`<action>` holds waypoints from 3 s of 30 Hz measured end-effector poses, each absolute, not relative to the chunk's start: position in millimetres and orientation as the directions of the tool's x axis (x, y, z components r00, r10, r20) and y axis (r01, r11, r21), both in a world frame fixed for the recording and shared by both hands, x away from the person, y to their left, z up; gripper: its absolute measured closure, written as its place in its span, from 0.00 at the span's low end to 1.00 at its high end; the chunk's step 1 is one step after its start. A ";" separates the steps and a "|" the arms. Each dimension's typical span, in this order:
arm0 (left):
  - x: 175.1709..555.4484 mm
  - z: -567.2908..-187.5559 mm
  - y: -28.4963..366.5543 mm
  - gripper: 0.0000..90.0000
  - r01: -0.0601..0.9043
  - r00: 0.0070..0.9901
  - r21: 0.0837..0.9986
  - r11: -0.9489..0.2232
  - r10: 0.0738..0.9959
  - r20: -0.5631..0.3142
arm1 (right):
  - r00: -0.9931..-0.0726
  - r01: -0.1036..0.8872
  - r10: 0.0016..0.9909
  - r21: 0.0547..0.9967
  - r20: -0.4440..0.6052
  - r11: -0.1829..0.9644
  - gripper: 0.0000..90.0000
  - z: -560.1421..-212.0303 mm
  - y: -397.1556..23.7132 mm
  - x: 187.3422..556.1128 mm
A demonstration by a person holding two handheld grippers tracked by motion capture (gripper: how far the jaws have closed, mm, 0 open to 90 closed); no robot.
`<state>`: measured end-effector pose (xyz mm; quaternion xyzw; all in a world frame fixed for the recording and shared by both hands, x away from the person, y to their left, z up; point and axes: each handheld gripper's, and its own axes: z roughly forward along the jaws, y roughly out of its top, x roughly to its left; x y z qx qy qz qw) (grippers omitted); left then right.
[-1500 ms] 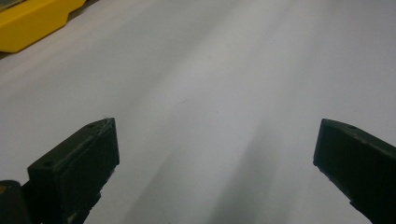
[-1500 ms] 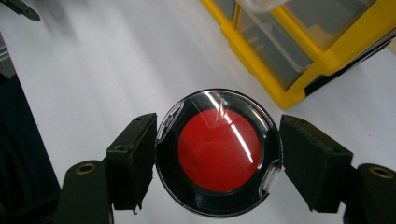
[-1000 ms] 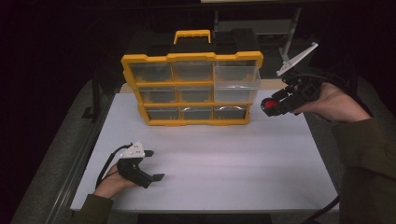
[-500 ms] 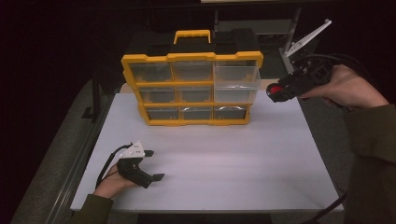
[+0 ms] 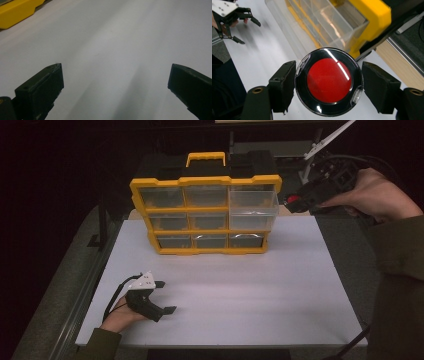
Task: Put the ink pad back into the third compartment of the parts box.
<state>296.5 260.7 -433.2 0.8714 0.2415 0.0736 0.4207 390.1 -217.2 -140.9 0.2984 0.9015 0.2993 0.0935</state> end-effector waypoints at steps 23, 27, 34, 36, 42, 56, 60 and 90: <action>295.5 -432.3 261.3 0.00 0.360 0.873 0.768 -0.530 0.482 -0.076 | -0.830 0.452 0.558 0.621 0.029 0.640 0.32 -138.9 -159.3 424.8; 295.5 -432.2 261.4 0.00 0.358 0.873 0.769 -0.530 0.482 -0.075 | -0.833 0.455 0.552 0.614 0.037 0.645 0.32 -143.2 -151.1 428.9; 295.4 -432.3 261.6 0.00 0.357 0.874 0.769 -0.530 0.480 -0.075 | -0.841 0.451 0.539 0.607 0.043 0.655 0.30 -151.2 -140.0 433.2; 295.6 -432.3 261.8 0.00 0.358 0.874 0.770 -0.529 0.481 -0.075 | -0.840 0.447 0.541 0.610 0.035 0.654 0.27 -152.2 -138.5 432.7; 294.9 -431.9 261.3 0.00 0.361 0.872 0.769 -0.528 0.483 -0.077 | -0.840 0.439 0.542 0.628 0.032 0.642 0.26 -147.6 -144.5 429.3; 294.3 -431.6 261.4 0.00 0.365 0.867 0.765 -0.530 0.493 -0.072 | -0.831 0.431 0.555 0.665 0.029 0.610 0.25 -151.1 -181.1 408.6; 294.0 -432.2 261.8 0.00 0.366 0.867 0.766 -0.529 0.493 -0.073 | -0.832 0.429 0.553 0.668 0.030 0.608 0.23 -157.5 -188.0 400.9; 294.8 -433.2 260.5 0.00 0.363 0.871 0.764 -0.534 0.486 -0.075 | -0.811 0.446 0.583 0.688 0.040 0.573 0.14 -249.6 -198.7 367.4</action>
